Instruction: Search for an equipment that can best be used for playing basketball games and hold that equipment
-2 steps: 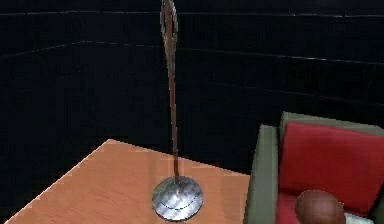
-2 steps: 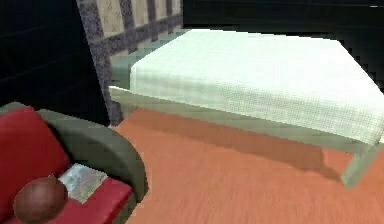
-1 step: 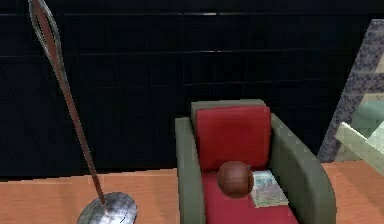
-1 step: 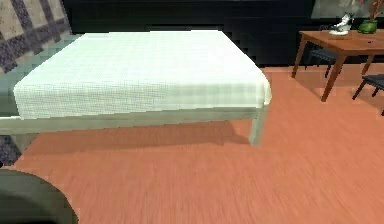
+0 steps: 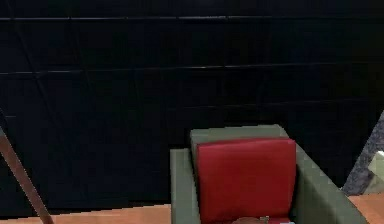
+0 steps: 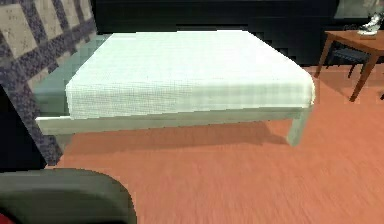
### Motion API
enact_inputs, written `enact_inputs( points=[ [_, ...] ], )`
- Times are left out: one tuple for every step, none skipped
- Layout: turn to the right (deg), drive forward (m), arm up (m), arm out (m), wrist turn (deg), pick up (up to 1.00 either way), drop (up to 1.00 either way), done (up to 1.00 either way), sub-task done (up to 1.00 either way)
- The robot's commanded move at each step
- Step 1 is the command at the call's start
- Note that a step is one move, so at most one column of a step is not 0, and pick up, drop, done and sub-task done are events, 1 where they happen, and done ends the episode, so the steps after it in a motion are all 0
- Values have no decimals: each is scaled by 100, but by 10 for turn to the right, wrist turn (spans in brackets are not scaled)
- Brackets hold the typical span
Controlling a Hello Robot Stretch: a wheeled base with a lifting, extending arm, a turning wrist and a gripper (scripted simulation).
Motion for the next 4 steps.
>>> enact_inputs(
  points=[
    [-450,0,0,0,0,0,0,0,0],
    [-150,0,0,0,0,0,0,0,0],
    [0,0,50,0,0,0,0,0,0],
    [0,0,2,0,0,0,0,0,0]
  ],
)
